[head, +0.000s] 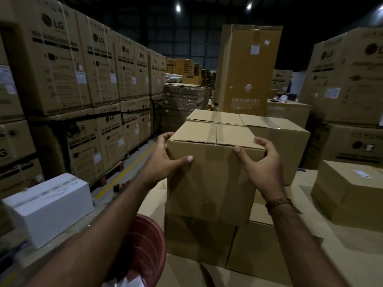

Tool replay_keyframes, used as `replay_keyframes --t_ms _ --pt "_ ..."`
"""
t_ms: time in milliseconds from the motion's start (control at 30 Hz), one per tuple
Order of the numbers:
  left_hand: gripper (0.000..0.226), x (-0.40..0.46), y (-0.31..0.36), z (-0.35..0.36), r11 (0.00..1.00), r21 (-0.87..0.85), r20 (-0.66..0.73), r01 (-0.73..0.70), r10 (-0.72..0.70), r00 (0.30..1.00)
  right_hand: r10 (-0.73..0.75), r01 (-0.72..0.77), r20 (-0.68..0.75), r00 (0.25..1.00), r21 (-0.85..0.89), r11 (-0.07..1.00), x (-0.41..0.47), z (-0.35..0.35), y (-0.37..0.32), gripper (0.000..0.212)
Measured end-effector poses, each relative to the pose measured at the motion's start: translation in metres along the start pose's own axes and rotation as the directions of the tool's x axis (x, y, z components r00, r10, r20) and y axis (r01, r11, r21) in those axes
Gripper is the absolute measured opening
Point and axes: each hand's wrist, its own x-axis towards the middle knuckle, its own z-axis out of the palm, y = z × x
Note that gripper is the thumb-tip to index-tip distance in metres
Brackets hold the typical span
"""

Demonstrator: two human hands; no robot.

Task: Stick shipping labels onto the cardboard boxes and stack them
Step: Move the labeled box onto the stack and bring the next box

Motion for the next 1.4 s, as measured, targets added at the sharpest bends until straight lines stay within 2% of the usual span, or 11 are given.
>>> replay_keyframes --t_ms 167,333,567,667,1400 --pt "0.097 0.002 -0.016 0.005 1.0 0.008 0.005 0.019 -0.019 1.0 0.055 -0.055 0.03 0.998 -0.004 0.998 -0.008 0.004 0.023 0.101" --pt "0.086 0.006 -0.031 0.005 1.0 -0.01 -0.01 0.029 -0.029 1.0 0.02 -0.019 0.074 0.997 -0.005 1.0 -0.015 0.007 0.039 0.119" --pt "0.067 0.01 -0.031 0.01 0.998 0.014 -0.051 0.057 -0.056 0.997 0.016 -0.014 0.102 0.995 -0.018 1.0 -0.005 0.013 0.045 0.121" --pt "0.074 0.014 -0.034 0.011 0.998 0.028 -0.065 0.063 -0.061 0.996 0.025 -0.022 0.11 0.994 -0.023 0.999 0.0 0.016 0.045 0.122" --pt "0.082 0.022 -0.037 0.006 0.996 0.0 -0.071 0.084 -0.084 0.994 0.037 -0.033 0.085 0.996 -0.044 0.998 0.004 0.028 0.045 0.129"
